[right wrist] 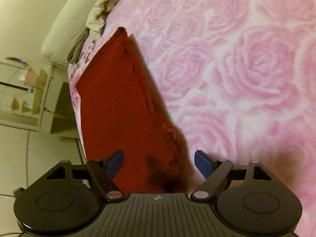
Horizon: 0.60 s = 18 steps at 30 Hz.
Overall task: Fold clothes
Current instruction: 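Lower both grippers to the short end of the sweater strip and grasp it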
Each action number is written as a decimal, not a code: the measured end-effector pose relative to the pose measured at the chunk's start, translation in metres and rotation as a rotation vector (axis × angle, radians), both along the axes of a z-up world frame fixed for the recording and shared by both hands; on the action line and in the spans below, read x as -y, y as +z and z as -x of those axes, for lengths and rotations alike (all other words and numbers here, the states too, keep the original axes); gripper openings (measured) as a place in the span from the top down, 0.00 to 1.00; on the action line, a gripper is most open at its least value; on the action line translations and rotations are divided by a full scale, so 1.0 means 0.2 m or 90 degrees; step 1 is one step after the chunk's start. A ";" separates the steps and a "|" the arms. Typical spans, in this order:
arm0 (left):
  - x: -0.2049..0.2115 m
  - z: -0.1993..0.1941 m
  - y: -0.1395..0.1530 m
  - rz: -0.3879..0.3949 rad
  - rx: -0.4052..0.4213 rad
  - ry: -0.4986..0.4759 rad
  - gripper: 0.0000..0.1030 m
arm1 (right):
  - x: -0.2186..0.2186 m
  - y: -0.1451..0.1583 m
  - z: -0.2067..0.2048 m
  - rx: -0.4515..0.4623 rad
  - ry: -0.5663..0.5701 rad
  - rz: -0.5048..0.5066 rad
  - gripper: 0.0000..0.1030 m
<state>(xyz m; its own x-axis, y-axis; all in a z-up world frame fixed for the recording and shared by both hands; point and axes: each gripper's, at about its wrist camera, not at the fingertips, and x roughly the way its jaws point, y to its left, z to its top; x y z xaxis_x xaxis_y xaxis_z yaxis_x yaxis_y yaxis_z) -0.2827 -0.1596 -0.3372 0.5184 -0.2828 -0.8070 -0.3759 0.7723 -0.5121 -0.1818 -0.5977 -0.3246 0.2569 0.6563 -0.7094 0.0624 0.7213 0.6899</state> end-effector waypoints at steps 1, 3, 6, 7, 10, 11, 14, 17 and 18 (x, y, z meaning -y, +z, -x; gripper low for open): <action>-0.02 -0.01 -0.04 0.008 0.012 0.006 0.65 | -0.01 -0.02 -0.02 0.007 0.016 -0.004 0.21; -0.05 -0.03 -0.09 0.023 0.034 0.010 0.65 | -0.02 -0.07 -0.07 0.020 0.048 -0.013 0.21; -0.09 -0.06 -0.15 0.049 0.054 0.002 0.64 | -0.05 -0.13 -0.13 0.036 0.108 -0.022 0.21; -0.11 -0.07 -0.17 0.058 0.058 -0.002 0.64 | -0.05 -0.15 -0.15 0.041 0.124 -0.028 0.21; -0.13 -0.05 -0.23 0.119 0.061 -0.009 0.64 | -0.05 -0.17 -0.20 0.036 0.149 -0.060 0.21; -0.13 -0.04 -0.25 0.144 0.059 -0.014 0.64 | -0.05 -0.18 -0.21 0.032 0.158 -0.069 0.21; -0.09 0.01 -0.31 0.215 0.034 -0.045 0.64 | -0.06 -0.19 -0.21 0.016 0.201 -0.093 0.22; -0.04 0.07 -0.33 0.240 0.041 -0.061 0.65 | -0.07 -0.23 -0.19 -0.019 0.242 -0.112 0.40; -0.04 0.09 -0.34 0.253 0.041 -0.058 0.65 | -0.06 -0.25 -0.18 -0.031 0.244 -0.122 0.40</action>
